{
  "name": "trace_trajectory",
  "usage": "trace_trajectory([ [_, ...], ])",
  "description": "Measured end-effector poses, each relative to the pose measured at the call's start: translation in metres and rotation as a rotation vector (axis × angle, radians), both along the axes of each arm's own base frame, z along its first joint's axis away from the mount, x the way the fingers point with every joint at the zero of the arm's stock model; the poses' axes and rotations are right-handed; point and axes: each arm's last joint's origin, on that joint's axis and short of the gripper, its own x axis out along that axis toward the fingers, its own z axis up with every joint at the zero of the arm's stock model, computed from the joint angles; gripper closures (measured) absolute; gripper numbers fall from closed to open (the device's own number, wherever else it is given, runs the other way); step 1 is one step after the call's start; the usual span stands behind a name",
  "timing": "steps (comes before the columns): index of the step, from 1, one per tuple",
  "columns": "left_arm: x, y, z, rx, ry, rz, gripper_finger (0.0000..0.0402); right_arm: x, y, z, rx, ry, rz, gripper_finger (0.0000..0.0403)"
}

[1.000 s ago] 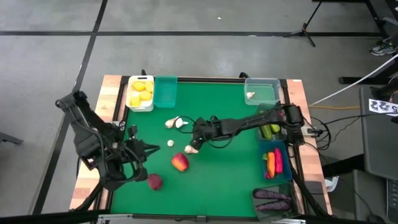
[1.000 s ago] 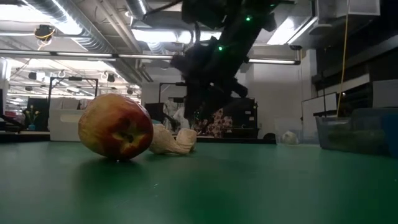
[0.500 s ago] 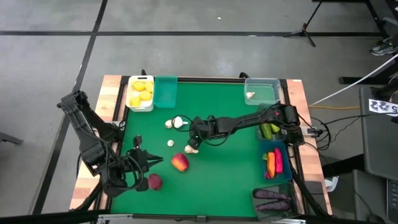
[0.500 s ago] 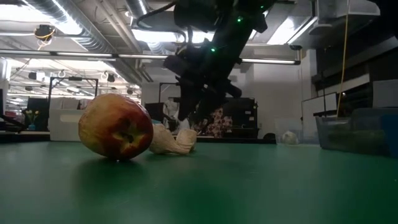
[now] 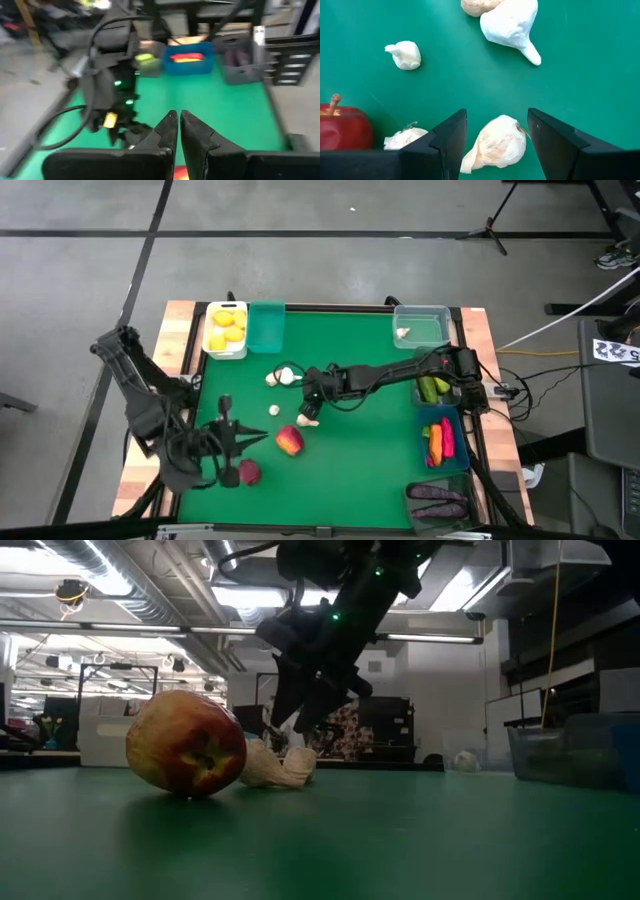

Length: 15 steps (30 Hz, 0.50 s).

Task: Sort produce into baskets
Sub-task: Put the white garlic into the transparent bin

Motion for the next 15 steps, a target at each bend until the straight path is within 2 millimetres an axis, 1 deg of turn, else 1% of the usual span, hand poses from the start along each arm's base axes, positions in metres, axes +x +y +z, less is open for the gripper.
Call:
trace_trajectory([
  [3, 0.006, 0.025, 0.021, -0.103, 0.040, -0.069, 0.0384, 0.000, -0.001, 0.000, 0.003, -0.001, -0.001, 0.0194],
  [5, 0.006, 0.044, 0.031, -0.151, 0.058, -0.129, 0.0384, 0.000, -0.001, 0.000, 0.004, -0.001, -0.002, 0.0194],
  [7, 0.002, 0.065, 0.041, -0.224, 0.059, -0.184, 0.0384, 0.000, -0.001, 0.000, 0.007, -0.001, -0.005, 0.0194],
  [9, -0.006, 0.085, 0.046, -0.290, 0.050, -0.223, 0.0384, -0.001, -0.001, 0.000, 0.018, 0.001, -0.021, 0.0194],
  [11, -0.014, 0.100, 0.041, -0.315, 0.043, -0.225, 0.0384, -0.002, -0.001, -0.001, 0.018, 0.013, -0.022, 0.0194],
  [13, -0.021, 0.110, 0.026, -0.338, 0.043, -0.209, 0.0384, -0.003, -0.001, -0.002, 0.015, 0.031, -0.023, 0.0194],
  [15, -0.031, 0.118, 0.006, -0.375, 0.035, -0.186, 0.0384, -0.004, -0.003, -0.002, 0.004, 0.043, -0.035, 0.0194],
])
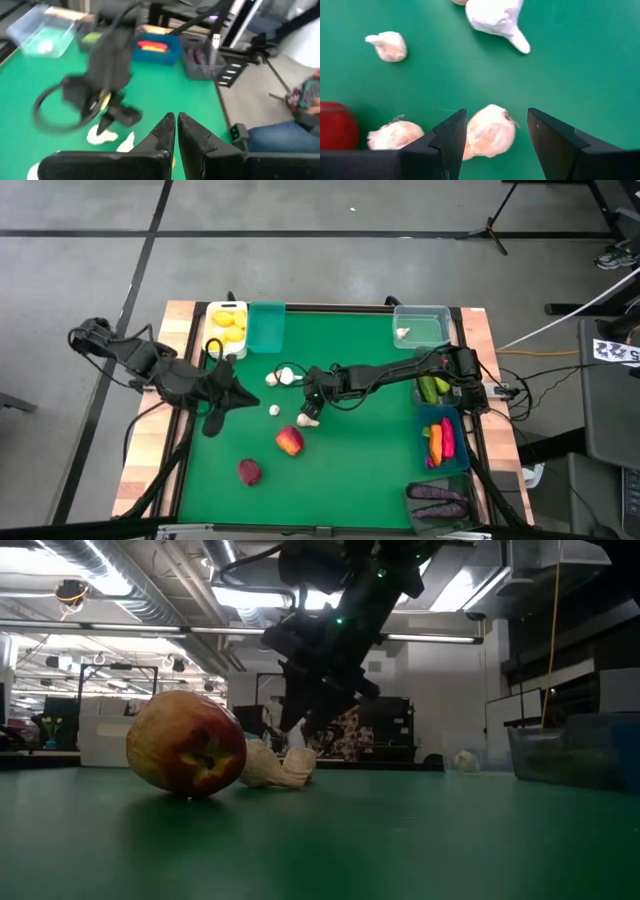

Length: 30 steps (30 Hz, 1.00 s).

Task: Sort produce into baskets
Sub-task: Put the white garlic into the transparent bin

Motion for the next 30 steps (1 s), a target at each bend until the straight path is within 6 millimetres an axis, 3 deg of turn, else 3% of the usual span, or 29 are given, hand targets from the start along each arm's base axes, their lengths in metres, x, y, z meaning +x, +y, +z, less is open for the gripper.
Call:
trace_trajectory([
  [5, -0.023, 0.010, -0.061, -0.153, -0.004, 0.049, 0.0384, -0.001, -0.003, -0.001, 0.006, 0.011, -0.007, 0.0193],
  [11, -0.043, 0.013, -0.106, -0.253, -0.048, 0.025, 0.0365, -0.001, 0.000, -0.001, 0.081, 0.018, 0.044, 0.0166],
  [20, -0.042, 0.008, -0.127, -0.246, -0.060, -0.020, 0.0248, -0.005, -0.003, 0.009, 0.114, 0.071, -0.011, 0.0055],
  [25, -0.039, 0.006, -0.137, -0.237, 0.036, 0.011, 0.0195, -0.001, -0.005, 0.010, 0.113, 0.014, -0.094, 0.0044],
  [30, -0.037, 0.005, -0.142, -0.260, 0.078, 0.045, 0.0177, 0.003, -0.007, -0.015, 0.146, 0.058, -0.170, 0.0052],
])
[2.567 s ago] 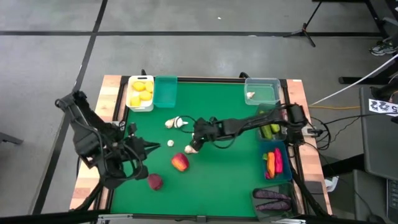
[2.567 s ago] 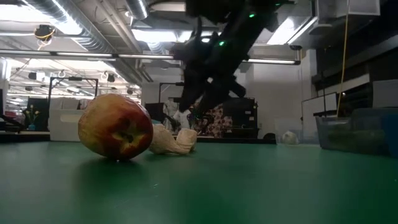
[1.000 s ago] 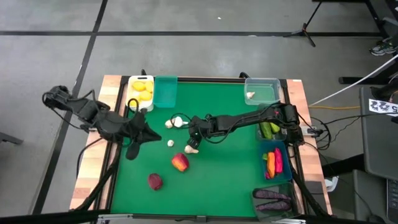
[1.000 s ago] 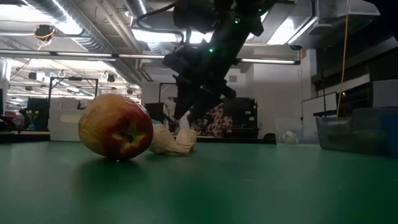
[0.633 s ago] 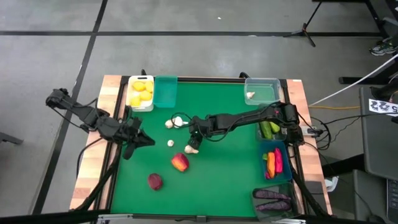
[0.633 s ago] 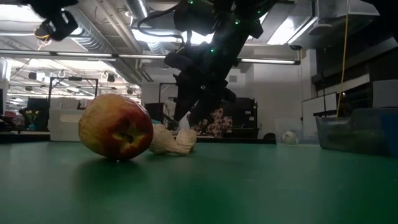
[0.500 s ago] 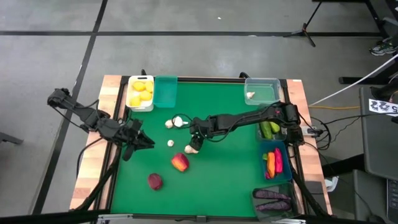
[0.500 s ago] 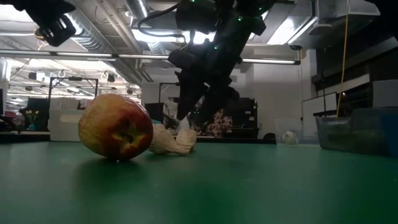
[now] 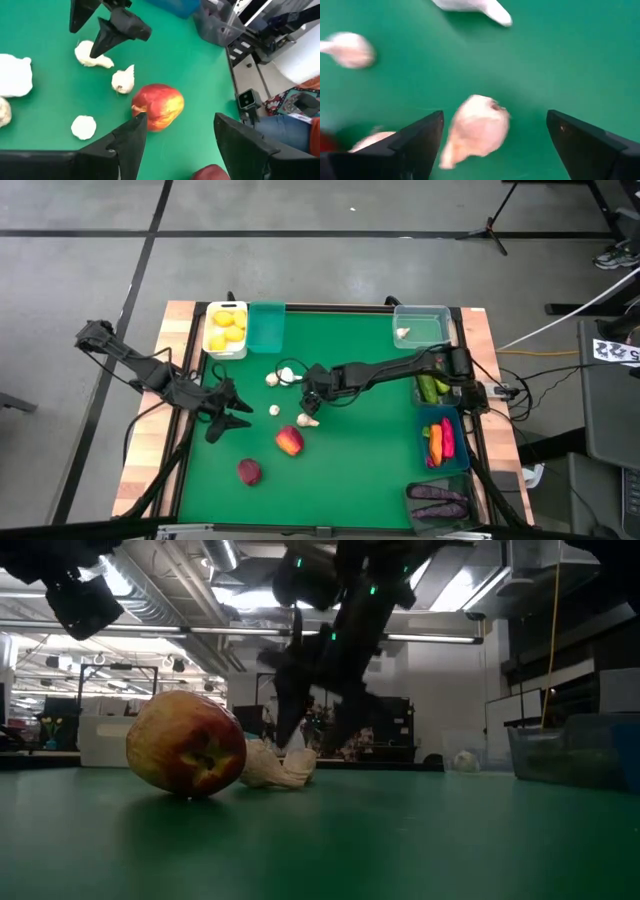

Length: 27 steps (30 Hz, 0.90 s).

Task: Sort produce into baskets
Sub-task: Put the white garlic into the transparent bin

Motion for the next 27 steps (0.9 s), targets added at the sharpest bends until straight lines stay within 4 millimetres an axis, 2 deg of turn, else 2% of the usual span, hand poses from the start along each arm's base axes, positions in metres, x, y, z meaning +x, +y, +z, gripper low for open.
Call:
trace_trajectory([
  [6, 0.000, 0.000, -0.001, 0.002, 0.011, 0.006, 0.0176, 0.003, 0.000, -0.027, 0.015, 0.058, -0.035, 0.0054],
  [12, 0.000, 0.001, -0.001, 0.016, 0.009, 0.028, 0.0176, 0.004, 0.000, -0.029, 0.023, 0.054, -0.077, 0.0066],
  [27, 0.000, 0.002, -0.002, 0.032, 0.004, 0.054, 0.0176, -0.002, -0.001, -0.027, 0.016, 0.104, -0.054, 0.0249],
])
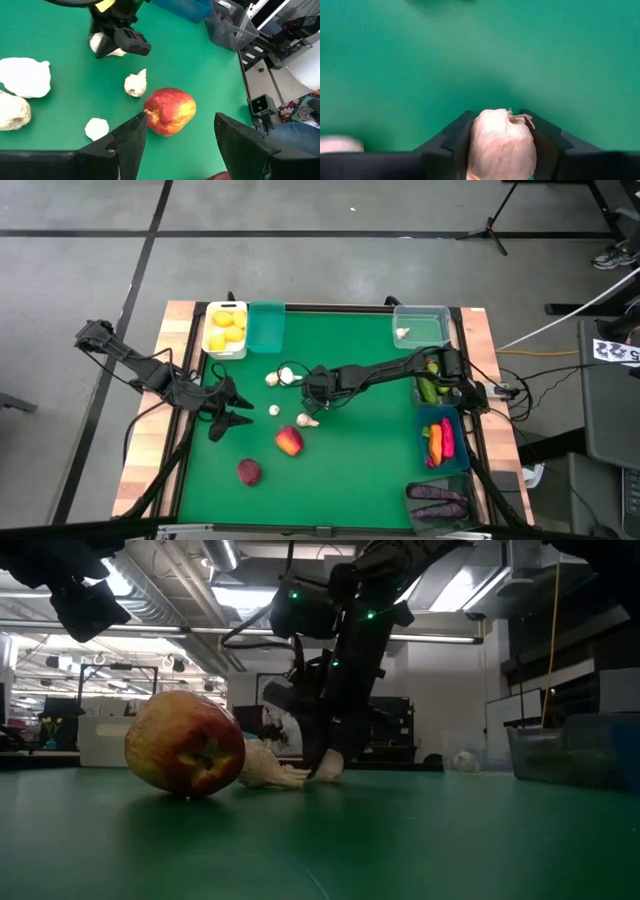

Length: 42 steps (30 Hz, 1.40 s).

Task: Sort produce into baskets
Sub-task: Put the white garlic into the transparent bin

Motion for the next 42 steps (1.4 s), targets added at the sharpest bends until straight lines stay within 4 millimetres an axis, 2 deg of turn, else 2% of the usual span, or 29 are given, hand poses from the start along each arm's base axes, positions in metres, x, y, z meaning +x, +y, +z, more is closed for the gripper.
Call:
trace_trajectory([
  [4, 0.000, 0.001, 0.000, 0.020, -0.005, 0.015, 0.0176, -0.010, 0.001, 0.011, 0.000, 0.055, 0.033, 0.0266],
  [7, 0.000, 0.001, 0.000, 0.026, -0.003, 0.021, 0.0176, -0.023, -0.004, 0.032, -0.042, 0.106, 0.054, 0.0261],
  [12, -0.001, 0.002, -0.002, 0.038, 0.016, 0.030, 0.0176, -0.054, -0.027, 0.066, -0.195, 0.255, 0.004, 0.0246],
  [15, -0.001, 0.002, -0.002, 0.038, 0.015, 0.031, 0.0176, -0.075, -0.046, 0.087, -0.264, 0.345, -0.049, 0.0244],
  [20, -0.001, 0.002, -0.003, 0.041, 0.021, 0.032, 0.0176, -0.108, -0.090, 0.113, -0.316, 0.458, -0.155, 0.0243],
  [27, -0.002, 0.003, -0.004, 0.050, 0.040, 0.037, 0.0176, -0.151, -0.157, 0.138, -0.273, 0.471, -0.292, 0.0242],
  [34, -0.002, 0.003, -0.004, 0.049, 0.041, 0.037, 0.0176, -0.196, -0.217, 0.142, -0.159, 0.476, -0.441, 0.0242],
  [38, -0.002, 0.003, -0.004, 0.049, 0.041, 0.037, 0.0176, -0.209, -0.238, 0.136, -0.141, 0.434, -0.493, 0.0242],
  [42, -0.002, 0.003, -0.004, 0.049, 0.041, 0.037, 0.0176, -0.218, -0.252, 0.123, -0.033, 0.337, -0.486, 0.0242],
])
